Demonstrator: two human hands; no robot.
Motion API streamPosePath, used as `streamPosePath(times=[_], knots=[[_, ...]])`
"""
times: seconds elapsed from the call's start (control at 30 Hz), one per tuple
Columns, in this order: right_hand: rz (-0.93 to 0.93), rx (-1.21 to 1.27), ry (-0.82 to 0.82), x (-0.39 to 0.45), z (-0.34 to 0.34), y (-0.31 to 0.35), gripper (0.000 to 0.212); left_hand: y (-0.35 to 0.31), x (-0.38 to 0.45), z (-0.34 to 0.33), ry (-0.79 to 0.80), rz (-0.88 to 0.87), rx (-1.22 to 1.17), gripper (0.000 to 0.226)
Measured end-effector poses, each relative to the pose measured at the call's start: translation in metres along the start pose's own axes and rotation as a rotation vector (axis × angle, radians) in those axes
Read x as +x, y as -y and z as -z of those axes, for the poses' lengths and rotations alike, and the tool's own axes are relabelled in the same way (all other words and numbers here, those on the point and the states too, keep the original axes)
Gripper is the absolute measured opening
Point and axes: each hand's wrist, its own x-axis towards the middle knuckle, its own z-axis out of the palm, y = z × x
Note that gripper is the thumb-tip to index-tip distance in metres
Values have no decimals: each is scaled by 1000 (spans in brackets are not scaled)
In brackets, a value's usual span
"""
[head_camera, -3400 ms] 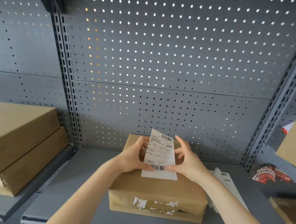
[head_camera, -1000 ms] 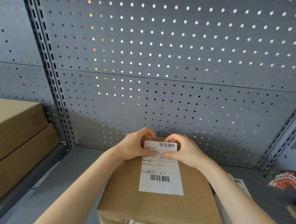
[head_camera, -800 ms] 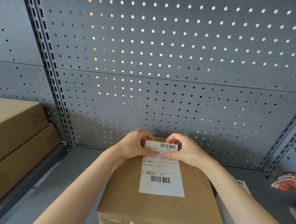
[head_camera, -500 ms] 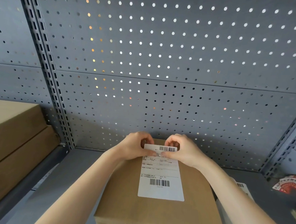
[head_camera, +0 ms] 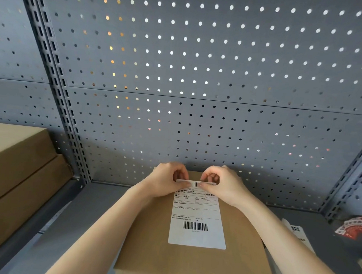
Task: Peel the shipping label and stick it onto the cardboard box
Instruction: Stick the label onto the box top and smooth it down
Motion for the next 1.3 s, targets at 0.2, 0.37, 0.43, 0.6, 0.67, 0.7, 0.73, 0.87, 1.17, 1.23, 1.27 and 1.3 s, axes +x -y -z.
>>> streamPosePath(times=[0.2, 0.37, 0.43, 0.6, 0.67, 0.7, 0.73, 0.87, 1.17, 1.23, 1.27, 1.3], knots=[[-1, 0, -29, -1, -2, -3, 15, 1, 0, -5, -57, -22, 56, 6], [10, -114, -45, -3, -2, -8, 10, 0, -1, -6, -94, -20, 86, 5], [-7, -137, -60, -5, -2, -8, 16, -1, -2, -6, -116, 3, 81, 8], [-159, -196, -167, -11, 3, -7, 16, -9, -8, -6, -176, 148, 121, 24], [-257, -295, -192, -13, 2, -1, 28, -15, -12, -8, -189, 256, 186, 40], [-302, -364, -178, -13, 0, 3, 40, -18, -14, -9, -186, 306, 223, 50], [-336, -436, -164, -14, -2, 9, 52, -22, -16, -11, -182, 351, 253, 60], [-399, -581, -155, -16, -18, 27, 79, -31, -19, -22, -161, 491, 320, 87], [-393, -602, -239, -18, -32, 29, 75, -31, -17, -34, -182, 539, 352, 88], [-382, -581, -238, -18, -30, 26, 70, -30, -17, -33, -184, 526, 340, 85], [-380, -568, -235, -18, -29, 25, 67, -29, -18, -33, -181, 521, 335, 84], [-381, -559, -229, -19, -27, 24, 64, -29, -18, -32, -177, 517, 332, 83]])
